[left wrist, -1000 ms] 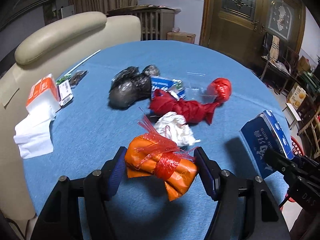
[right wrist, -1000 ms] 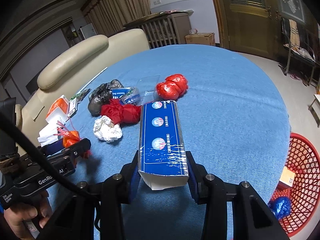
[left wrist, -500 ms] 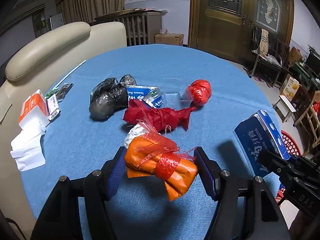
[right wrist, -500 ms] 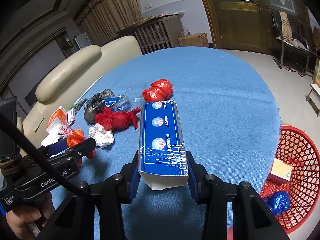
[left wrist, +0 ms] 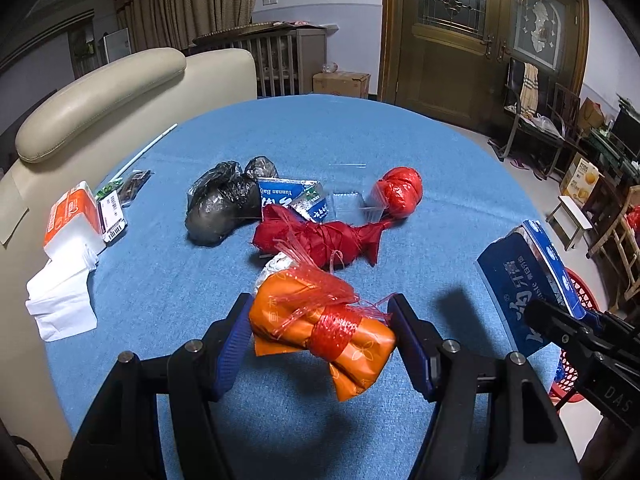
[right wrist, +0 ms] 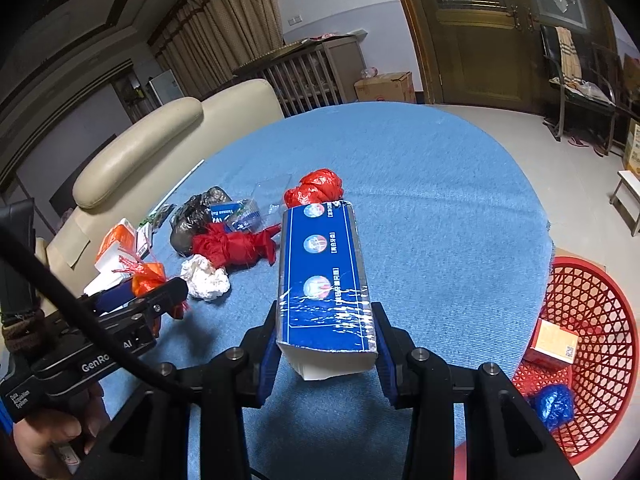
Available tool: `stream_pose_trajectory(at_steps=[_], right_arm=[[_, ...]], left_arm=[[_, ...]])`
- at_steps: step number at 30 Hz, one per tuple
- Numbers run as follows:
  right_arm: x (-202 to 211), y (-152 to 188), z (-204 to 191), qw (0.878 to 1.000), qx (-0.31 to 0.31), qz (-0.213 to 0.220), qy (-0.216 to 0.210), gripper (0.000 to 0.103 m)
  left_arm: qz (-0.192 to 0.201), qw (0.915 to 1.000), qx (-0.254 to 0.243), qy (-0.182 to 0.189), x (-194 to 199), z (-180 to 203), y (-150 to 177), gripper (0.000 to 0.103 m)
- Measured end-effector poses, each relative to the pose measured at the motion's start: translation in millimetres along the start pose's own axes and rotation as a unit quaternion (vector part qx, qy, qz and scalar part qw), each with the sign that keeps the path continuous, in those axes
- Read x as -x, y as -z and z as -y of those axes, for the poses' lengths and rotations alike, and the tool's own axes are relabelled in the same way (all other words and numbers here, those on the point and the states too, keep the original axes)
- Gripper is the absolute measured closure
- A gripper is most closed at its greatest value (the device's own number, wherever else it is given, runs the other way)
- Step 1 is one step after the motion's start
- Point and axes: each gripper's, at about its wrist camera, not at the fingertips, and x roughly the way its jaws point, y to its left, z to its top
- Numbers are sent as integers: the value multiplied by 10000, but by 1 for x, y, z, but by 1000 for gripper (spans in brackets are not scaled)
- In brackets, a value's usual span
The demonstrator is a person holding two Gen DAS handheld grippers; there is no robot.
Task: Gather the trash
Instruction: 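Grasp the orange mesh bag with the left gripper while the right holds the carton, then carry both items over the red basket and open both grippers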
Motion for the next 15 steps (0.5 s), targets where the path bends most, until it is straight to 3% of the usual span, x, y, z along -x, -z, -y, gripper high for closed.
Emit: stream_pose_trajectory(at_steps=[15], right_arm=[[27,1,23,9994,-211,231,178,59]], left_arm=[[89,9996,-172,213,3,22,-6,34]])
